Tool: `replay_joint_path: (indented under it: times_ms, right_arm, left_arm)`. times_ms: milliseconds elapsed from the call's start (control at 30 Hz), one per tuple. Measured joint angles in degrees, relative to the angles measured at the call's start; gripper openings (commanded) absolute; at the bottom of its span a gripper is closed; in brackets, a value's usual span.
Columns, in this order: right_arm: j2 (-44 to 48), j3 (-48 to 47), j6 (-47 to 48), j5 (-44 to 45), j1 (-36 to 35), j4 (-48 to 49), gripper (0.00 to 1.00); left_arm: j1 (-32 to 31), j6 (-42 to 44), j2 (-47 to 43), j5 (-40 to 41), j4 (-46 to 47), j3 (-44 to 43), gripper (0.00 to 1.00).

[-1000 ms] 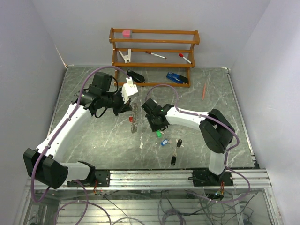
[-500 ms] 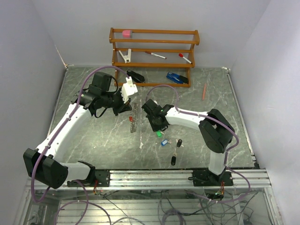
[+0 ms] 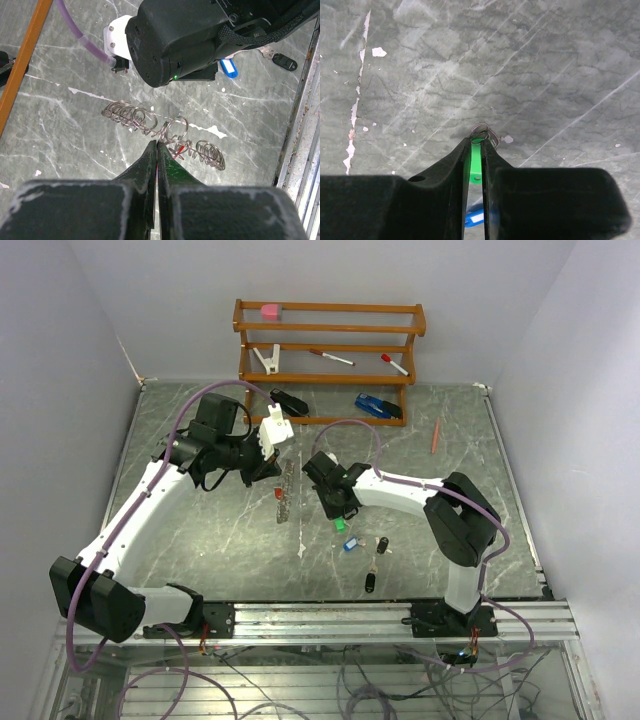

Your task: Put the keys on the keyring

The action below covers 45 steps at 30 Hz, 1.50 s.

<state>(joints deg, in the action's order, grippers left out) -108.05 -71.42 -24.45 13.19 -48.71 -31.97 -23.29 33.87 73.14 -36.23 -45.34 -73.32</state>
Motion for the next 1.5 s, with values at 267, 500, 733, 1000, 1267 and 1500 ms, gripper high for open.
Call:
replay_joint_path:
  times_ms: [267, 500, 733, 1000, 1267, 1500]
  right_arm:
    - [0.0, 0.5, -0.1, 1.4, 0.5, 0.0, 0.14]
    - [0.7, 0.7, -0.4, 2.7, 0.9, -0.1, 0.14]
    - [1.2, 0.7, -0.9, 3.1, 1.6, -0.1, 0.16]
    - [1.2, -0.1, -3.4, 2.6, 1.7, -1.7, 0.37]
    - [1.2, -1.7, -5.1, 1.2, 1.7, -2.7, 0.36]
    - [-1.1, -2.6, -5.8, 0.5, 1.7, -3.1, 0.30]
  left_arm:
    - [0.0, 0.0, 0.0, 0.0, 0.0, 0.0, 0.07]
    - [0.0, 0.0, 0.0, -0.2, 0.0, 0.0, 0.07]
    - [0.0, 0.0, 0.0, -0.2, 0.0, 0.0, 0.07]
    - [0.2, 0.0, 0.0, -0.2, 0.0, 0.0, 0.07]
    - [0.2, 0.0, 0.0, -0.2, 0.0, 0.0, 0.07]
    - [0.2, 0.0, 0.0, -0.2, 0.0, 0.0, 0.07]
